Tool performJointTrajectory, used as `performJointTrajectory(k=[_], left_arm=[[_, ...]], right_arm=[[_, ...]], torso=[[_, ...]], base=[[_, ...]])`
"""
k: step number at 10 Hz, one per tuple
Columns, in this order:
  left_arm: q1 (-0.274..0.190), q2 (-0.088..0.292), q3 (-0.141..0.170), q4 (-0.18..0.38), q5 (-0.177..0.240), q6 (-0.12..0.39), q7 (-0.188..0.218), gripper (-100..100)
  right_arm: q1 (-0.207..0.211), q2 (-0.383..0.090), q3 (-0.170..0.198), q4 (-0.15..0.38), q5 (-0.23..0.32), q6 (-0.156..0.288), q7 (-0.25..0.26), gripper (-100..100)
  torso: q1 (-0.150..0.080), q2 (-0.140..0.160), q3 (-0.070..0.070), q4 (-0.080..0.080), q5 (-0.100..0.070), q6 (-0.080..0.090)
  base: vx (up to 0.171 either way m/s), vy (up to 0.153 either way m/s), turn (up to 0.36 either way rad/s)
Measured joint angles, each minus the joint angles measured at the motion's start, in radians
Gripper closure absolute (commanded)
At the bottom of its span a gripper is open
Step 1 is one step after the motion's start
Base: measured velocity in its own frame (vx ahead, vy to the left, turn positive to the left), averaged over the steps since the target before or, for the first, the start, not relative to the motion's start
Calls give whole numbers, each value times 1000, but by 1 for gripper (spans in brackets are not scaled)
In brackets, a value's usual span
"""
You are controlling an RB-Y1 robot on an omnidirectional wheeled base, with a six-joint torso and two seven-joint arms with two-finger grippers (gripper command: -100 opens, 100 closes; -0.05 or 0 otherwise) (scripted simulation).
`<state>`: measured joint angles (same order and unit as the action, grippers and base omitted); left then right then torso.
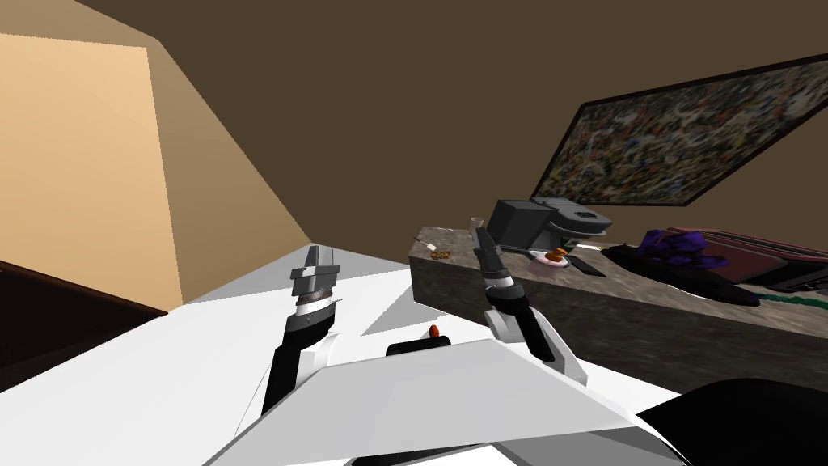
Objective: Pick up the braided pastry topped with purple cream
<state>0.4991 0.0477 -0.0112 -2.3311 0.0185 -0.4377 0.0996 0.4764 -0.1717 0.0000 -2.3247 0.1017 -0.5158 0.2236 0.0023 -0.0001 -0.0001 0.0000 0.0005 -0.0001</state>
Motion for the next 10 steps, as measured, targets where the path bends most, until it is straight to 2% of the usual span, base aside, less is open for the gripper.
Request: performJointTrajectory(k=[4,6,10], left_arm=[[0,0,0,0,0,0,0,0],[0,0,0,0,0,0,0,0],[0,0,0,0,0,0,0,0]], right_arm=[[-13,-113,0,44,66,34,56,-100],[-12,-163,-2,73,92,31,82,-100],[-17,-273,-1,131,173,58,154,-100]], torso=[[0,0,0,0,0,0],[0,0,0,0,0,0],[1,0,0,0,0,0]], base=[[1,38,34],[3,50,46],[7,47,38]])
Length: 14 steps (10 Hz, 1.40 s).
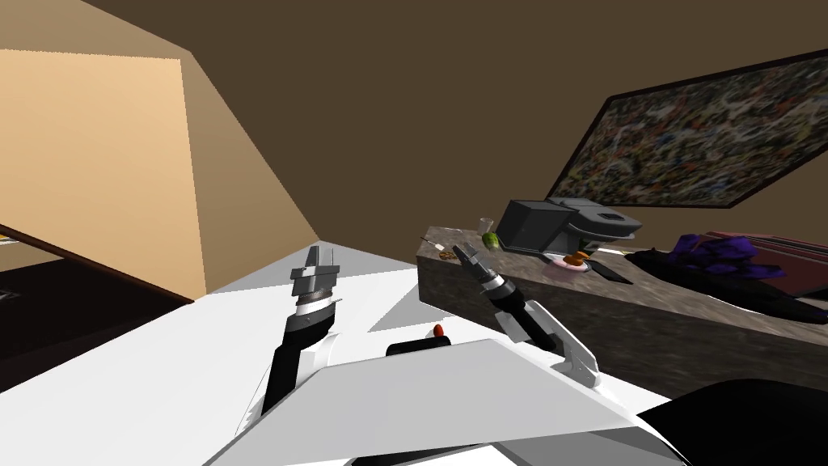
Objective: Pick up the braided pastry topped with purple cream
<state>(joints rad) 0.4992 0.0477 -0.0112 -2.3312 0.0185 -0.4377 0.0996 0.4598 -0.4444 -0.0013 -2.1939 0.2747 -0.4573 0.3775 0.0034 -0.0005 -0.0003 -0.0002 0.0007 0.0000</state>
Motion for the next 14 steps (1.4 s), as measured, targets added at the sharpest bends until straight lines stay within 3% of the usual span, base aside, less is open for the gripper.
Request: performJointTrajectory(k=[7,12,14], left_arm=[[0,0,0,0,0,0,0,0],[0,0,0,0,0,0,0,0],[0,0,0,0,0,0,0,0]], right_arm=[[-11,-185,-7,104,127,45,112,-100],[-8,-325,-13,217,224,53,190,-100],[-20,-372,0,252,259,71,211,-100]], torso=[[0,0,0,0,0,0],[1,-1,-1,0,0,0],[0,-1,-1,0,0,0]], base=[[14,49,49],[21,60,57],[37,63,79]])
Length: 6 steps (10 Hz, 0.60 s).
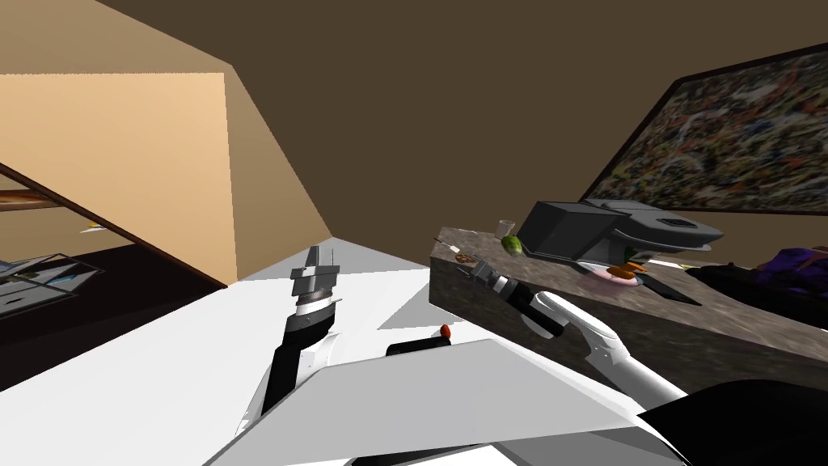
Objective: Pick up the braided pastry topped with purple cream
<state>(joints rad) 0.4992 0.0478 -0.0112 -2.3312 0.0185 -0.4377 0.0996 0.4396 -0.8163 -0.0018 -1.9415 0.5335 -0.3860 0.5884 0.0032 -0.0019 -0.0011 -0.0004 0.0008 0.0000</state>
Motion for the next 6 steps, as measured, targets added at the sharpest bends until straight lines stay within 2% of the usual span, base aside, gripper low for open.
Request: performJointTrajectory(k=[2,4,6], left_arm=[[0,0,0,0,0,0,0,0],[0,0,0,0,0,0,0,0],[0,0,0,0,0,0,0,0]], right_arm=[[-7,-42,8,57,39,1,31,-100],[6,-109,3,104,75,3,47,-100],[7,-135,15,152,108,3,72,-100]], torso=[[1,0,0,0,0,0],[1,0,0,0,0,0],[0,0,0,0,0,0]], base=[[30,57,54],[38,63,62],[40,68,95]])
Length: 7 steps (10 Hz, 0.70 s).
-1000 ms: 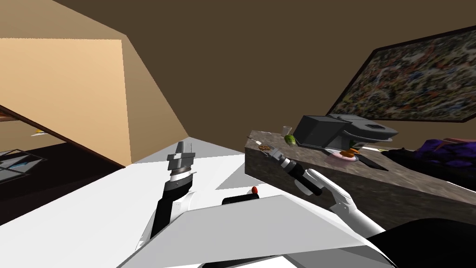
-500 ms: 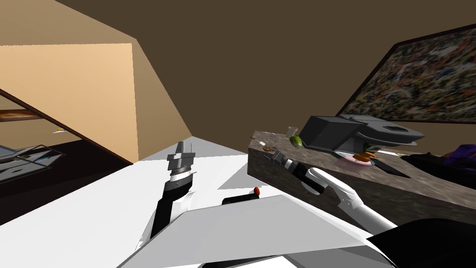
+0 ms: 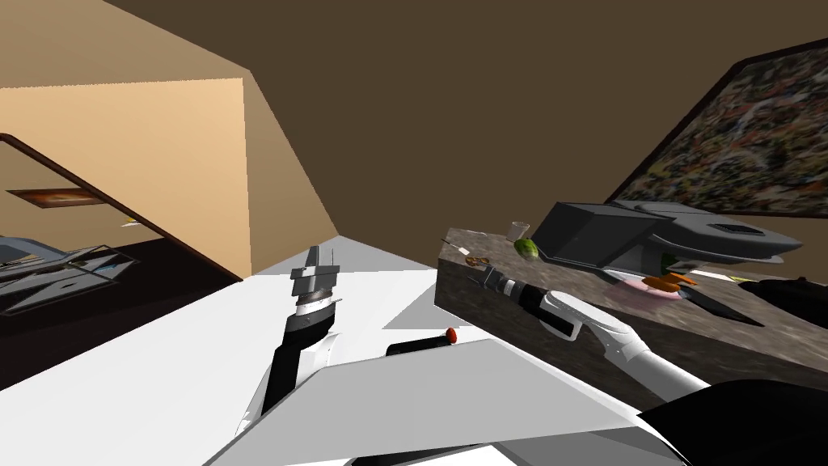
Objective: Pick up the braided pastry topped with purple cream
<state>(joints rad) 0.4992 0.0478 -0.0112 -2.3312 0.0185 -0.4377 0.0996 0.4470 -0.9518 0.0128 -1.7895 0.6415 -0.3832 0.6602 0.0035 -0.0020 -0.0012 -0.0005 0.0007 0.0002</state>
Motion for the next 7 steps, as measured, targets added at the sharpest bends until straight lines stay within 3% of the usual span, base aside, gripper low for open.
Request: performJointTrajectory(k=[1,5,7], left_arm=[[0,0,0,0,0,0,0,0],[0,0,0,0,0,0,0,0],[0,0,0,0,0,0,0,0]], right_arm=[[17,-31,-3,13,21,3,11,-100],[0,-90,13,94,56,2,23,-100],[-13,-137,30,171,93,-7,39,-100]], torso=[[1,0,0,0,1,0],[-1,1,0,0,0,0],[1,-1,-1,0,0,0]], base=[[38,55,31],[26,35,47],[67,81,114]])
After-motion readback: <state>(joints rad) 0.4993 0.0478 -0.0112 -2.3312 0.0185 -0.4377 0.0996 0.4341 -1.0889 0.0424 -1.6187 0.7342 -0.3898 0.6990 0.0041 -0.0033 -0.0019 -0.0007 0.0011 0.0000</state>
